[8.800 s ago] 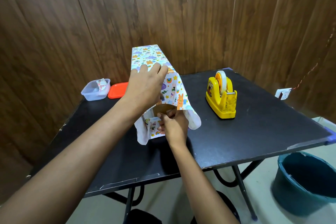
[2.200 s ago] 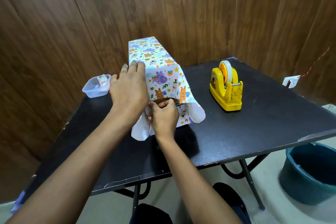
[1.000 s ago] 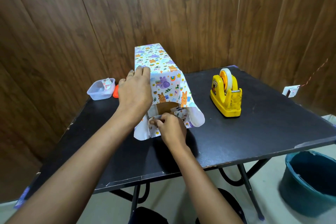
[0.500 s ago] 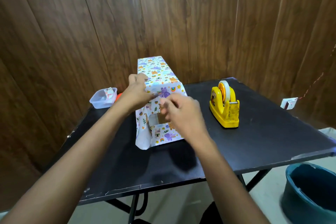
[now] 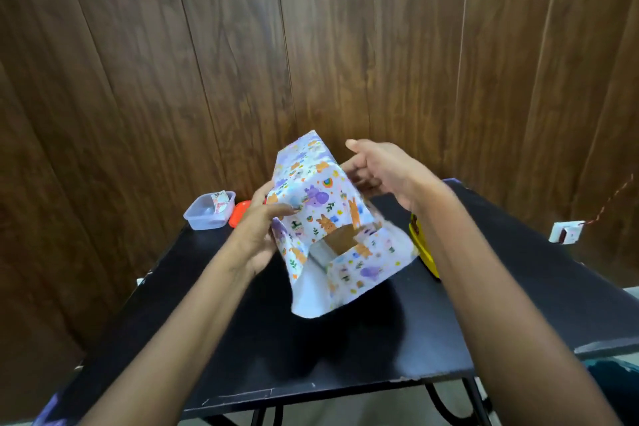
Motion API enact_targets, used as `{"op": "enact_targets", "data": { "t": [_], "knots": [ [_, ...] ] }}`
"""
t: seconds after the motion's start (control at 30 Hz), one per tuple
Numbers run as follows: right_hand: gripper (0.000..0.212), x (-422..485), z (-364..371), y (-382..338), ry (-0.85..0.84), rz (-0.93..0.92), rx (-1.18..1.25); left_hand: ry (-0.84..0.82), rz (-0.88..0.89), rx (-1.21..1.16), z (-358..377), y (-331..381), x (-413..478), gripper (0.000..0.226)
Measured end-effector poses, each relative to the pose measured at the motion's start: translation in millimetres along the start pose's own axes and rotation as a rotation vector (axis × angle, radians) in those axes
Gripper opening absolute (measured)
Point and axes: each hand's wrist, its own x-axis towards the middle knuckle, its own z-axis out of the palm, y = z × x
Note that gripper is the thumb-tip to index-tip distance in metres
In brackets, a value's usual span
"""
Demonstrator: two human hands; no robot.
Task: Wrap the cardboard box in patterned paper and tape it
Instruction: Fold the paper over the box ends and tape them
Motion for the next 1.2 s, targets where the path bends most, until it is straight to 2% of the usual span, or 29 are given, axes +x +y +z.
{"op": "enact_targets", "data": {
  "t": [0.13, 0.2, 0.27, 0.43, 0.5, 0.57, 0.63, 0.7, 0.77, 0.8, 0.87, 0.9, 0.97, 1.07, 1.2],
  "knots": [
    [0.049, 12, 9, -40, -0.165, -0.051, -0.252, 0.03, -0.049, -0.342, 3, -38, -9, 0.039],
    [0.052, 20, 20, -43, -0.281, -0.013, -0.4, 0.03, -0.1, -0.419, 6, -64, -16, 0.052],
    [0.052, 26, 32, -31, -0.387, 0.033, -0.509, 0.084, -0.109, -0.402, 8, -85, -26, 0.059],
    [0.053, 27, 43, 15, -0.51, 0.165, -0.451, 0.251, -0.119, -0.192, -9, -112, -32, 0.024],
    [0.051, 20, 37, 30, -0.446, 0.141, -0.377, 0.256, -0.121, -0.077, -14, -110, -36, 0.023],
    [0.048, 6, 27, 46, -0.268, 0.088, -0.291, 0.24, -0.119, 0.025, -17, -105, -38, 0.021],
    [0.048, -12, 15, 63, 0.034, -0.024, -0.293, 0.276, -0.083, 0.084, -16, -99, -39, 0.019],
    [0.047, -35, 6, 82, 0.38, -0.096, -0.358, 0.429, 0.026, 0.17, -17, -93, -39, 0.016],
    [0.046, -58, 3, 104, 0.665, -0.026, -0.381, 0.518, 0.109, 0.201, -16, -84, -41, 0.008],
    [0.048, -68, 3, 112, 0.727, 0.046, -0.346, 0.509, 0.094, 0.195, -14, -80, -43, 0.015],
    [0.054, -75, 3, 125, 0.7, 0.192, -0.058, 0.417, -0.025, 0.163, -10, -73, -42, 0.032],
    [0.057, -76, 4, 127, 0.627, 0.272, 0.121, 0.382, -0.085, 0.16, -9, -71, -41, 0.036],
    [0.06, -76, 9, 127, 0.465, 0.372, 0.325, 0.334, -0.151, 0.161, -10, -70, -37, 0.035],
    [0.055, -67, 11, 125, 0.377, 0.354, 0.408, 0.292, -0.159, 0.105, -10, -71, -27, 0.022],
    [0.024, -39, 9, 120, 0.358, 0.363, 0.533, 0.312, -0.116, 0.115, -9, -73, -15, 0.018]
  ]
}}
